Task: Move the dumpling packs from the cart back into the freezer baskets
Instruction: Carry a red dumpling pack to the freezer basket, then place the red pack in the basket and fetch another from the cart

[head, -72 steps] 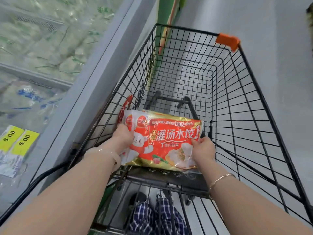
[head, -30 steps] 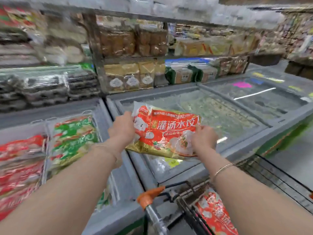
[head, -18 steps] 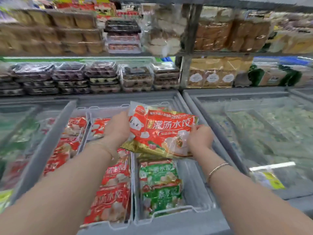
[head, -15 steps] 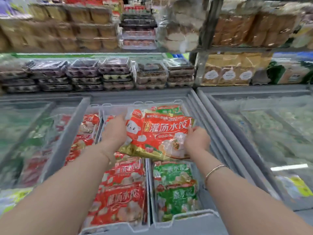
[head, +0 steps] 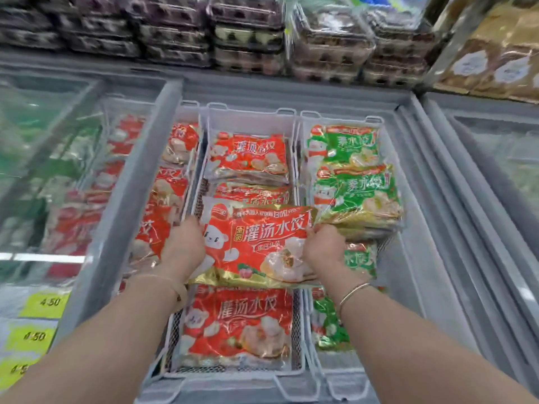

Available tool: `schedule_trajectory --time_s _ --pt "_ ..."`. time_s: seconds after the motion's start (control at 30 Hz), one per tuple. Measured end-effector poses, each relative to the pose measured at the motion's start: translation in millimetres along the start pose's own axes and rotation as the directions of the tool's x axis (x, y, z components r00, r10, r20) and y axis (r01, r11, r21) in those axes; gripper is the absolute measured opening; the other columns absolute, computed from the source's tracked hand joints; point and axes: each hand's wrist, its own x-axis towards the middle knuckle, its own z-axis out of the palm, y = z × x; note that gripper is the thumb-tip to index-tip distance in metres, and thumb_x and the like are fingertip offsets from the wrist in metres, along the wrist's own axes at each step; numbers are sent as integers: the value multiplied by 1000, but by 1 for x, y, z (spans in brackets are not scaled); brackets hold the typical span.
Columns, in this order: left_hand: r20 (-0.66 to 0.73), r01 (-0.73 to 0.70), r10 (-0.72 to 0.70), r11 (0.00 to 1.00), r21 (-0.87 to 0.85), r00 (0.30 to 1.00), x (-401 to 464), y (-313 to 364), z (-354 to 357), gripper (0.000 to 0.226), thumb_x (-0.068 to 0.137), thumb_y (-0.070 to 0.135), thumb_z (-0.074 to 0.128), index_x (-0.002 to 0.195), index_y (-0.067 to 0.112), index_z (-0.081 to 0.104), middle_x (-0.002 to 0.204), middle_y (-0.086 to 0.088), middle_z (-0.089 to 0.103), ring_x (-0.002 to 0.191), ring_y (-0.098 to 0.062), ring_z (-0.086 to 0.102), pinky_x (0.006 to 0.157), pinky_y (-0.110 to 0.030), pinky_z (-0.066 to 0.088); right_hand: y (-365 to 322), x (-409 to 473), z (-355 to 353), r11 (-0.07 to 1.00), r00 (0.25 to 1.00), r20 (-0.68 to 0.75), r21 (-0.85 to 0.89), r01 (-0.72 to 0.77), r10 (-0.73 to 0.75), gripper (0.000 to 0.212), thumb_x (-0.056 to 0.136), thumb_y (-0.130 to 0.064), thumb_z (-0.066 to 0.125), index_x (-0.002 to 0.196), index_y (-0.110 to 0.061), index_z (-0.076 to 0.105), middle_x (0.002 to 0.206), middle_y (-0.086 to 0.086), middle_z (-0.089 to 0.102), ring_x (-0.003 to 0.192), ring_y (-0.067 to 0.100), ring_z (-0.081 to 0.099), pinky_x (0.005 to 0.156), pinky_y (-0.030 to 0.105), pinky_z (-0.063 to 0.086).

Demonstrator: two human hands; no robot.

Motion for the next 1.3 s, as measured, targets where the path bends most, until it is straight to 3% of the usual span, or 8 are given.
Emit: schedule_trajectory --time_s 0.17,0.27,0.67,0.73,0.87,1.0,1.13,1.3 --pt "52 87 -91 994 65 995 28 -23 28 27 96 3 36 116 -1 52 116 -28 60 111 -43 56 92 -46 45 4 28 48 998 991 134 -55 -17 24 31 96 -20 48 110 3 63 117 23 63 112 35 60 88 34 48" --pt "87 115 -126 985 127 988 38 -34 40 28 93 -1 35 114 2 53 115 -25 61 110 -41 57 92 -47 46 6 38 65 992 979 200 -123 -3 28 27 95 -15 49 107 3 65 116 22 64 110 33 60 80 28 45" --pt "208 24 -144 871 491 967 55 -28 56 37 91 -4 37 124 6 49 122 -12 61 112 -31 60 87 -36 46 12 61 94 965 958 269 -260 -25 97 25 92 -6 48 111 4 60 117 16 64 112 31 60 86 32 47" --pt "211 27 -144 879 476 967 54 -28 54 35 91 -4 37 122 6 49 122 -13 60 113 -31 59 87 -37 46 13 57 92 966 956 276 -257 -20 94 24 92 -8 51 112 5 59 112 11 63 110 31 59 87 33 47" --pt "196 25 -109 921 388 974 51 -23 41 31 90 -4 38 118 2 49 120 -17 57 110 -35 57 87 -42 48 9 49 73 966 963 258 -259 -7 76 33 91 -3 50 123 2 47 128 19 55 119 32 54 91 33 46" --pt "146 -7 -33 963 269 989 43 5 8 26 93 4 43 119 2 47 118 -18 58 107 -36 59 85 -43 50 -6 43 27 983 980 199 -184 18 19 43 89 -6 56 129 1 43 126 20 57 118 32 55 93 33 47" --pt "114 -136 130 990 48 985 26 68 -30 29 93 14 52 120 3 49 113 -16 63 94 -33 60 74 -37 50 -23 33 -35 998 994 91 -33 60 -56 45 89 -12 58 130 0 43 129 19 55 118 34 54 92 35 46" --pt "66 -336 354 922 -190 933 -16 158 -48 29 92 11 54 120 5 52 110 -16 65 85 -32 60 60 -32 49 -20 21 -116 987 989 -77 92 133 -127 43 91 -15 58 129 0 44 126 18 56 121 32 51 92 32 42"
